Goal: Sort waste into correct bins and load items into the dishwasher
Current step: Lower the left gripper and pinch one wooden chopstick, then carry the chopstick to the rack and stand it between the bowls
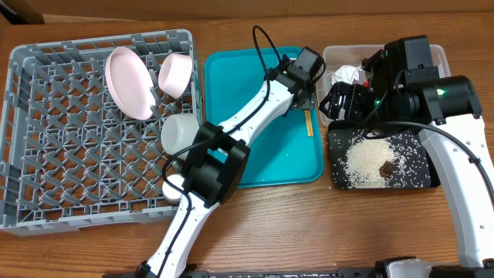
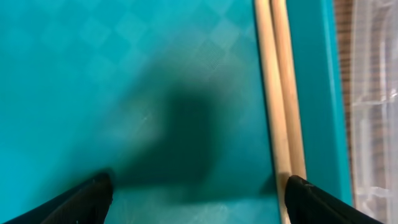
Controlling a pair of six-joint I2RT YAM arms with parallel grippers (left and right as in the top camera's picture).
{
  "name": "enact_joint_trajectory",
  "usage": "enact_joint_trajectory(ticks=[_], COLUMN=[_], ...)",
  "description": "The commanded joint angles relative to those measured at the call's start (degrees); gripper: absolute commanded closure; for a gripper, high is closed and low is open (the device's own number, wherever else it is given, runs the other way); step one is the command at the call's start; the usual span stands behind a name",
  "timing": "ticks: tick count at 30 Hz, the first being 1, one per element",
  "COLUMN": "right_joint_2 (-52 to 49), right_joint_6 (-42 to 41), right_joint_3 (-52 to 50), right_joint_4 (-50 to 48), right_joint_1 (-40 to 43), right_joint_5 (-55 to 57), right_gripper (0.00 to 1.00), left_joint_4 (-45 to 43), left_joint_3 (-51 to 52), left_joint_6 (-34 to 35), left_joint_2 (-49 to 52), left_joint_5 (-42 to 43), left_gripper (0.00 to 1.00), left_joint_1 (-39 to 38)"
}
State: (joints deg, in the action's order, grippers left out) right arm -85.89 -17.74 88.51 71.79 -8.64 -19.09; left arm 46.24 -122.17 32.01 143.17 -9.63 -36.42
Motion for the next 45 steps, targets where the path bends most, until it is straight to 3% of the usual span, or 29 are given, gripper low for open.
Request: enact_joint_trajectory(ticks=[1, 11, 20, 21, 24, 27, 32, 35, 45], right_joint_2=[0.3, 0.3, 0.3, 0.3, 0.3, 0.3, 0.3, 0.3, 0.3], right_joint_6=[0.4, 0.4, 0.4, 0.4, 0.4, 0.4, 0.4, 0.4, 0.4], right_joint_3=[0.8, 0.8, 0.8, 0.8, 0.8, 0.8, 0.8, 0.8, 0.8], right_joint_4=[-0.1, -0.1, -0.1, -0.1, -0.1, -0.1, -0.1, -0.1, -0.1], right_joint_1=[0.0, 0.0, 0.0, 0.0, 0.0, 0.0, 0.0, 0.0, 0.0], right_joint_5=[0.2, 0.2, 0.2, 0.2, 0.2, 0.2, 0.2, 0.2, 0.2], right_gripper=[0.00, 0.00, 0.00, 0.00, 0.00, 0.00, 0.00, 0.00, 0.00], left_joint_4=[-0.4, -0.2, 7.8, 8.1, 9.3, 9.9, 10.1, 10.1, 18.7], left_joint_3=[0.2, 0.3, 0.3, 0.3, 0.3, 0.3, 0.3, 0.3, -6.1], left_joint_6=[-0.5, -0.5, 1.7, 1.7, 1.7, 1.7, 1.7, 1.6, -0.5], left_joint_2=[1.3, 1.9, 1.9, 1.9, 1.9, 1.9, 1.9, 1.8, -0.7], left_joint_5=[-1.0, -1.1, -1.2, -1.2, 0.5, 1.9, 1.7, 1.7, 1.7], left_gripper=[0.10, 0.11, 0.16, 0.19, 0.55, 0.67, 0.78, 0.96, 0.96], left_joint_1=[-0.7, -0.8, 0.1, 0.1, 0.1, 0.2, 0.1, 0.6, 5.5])
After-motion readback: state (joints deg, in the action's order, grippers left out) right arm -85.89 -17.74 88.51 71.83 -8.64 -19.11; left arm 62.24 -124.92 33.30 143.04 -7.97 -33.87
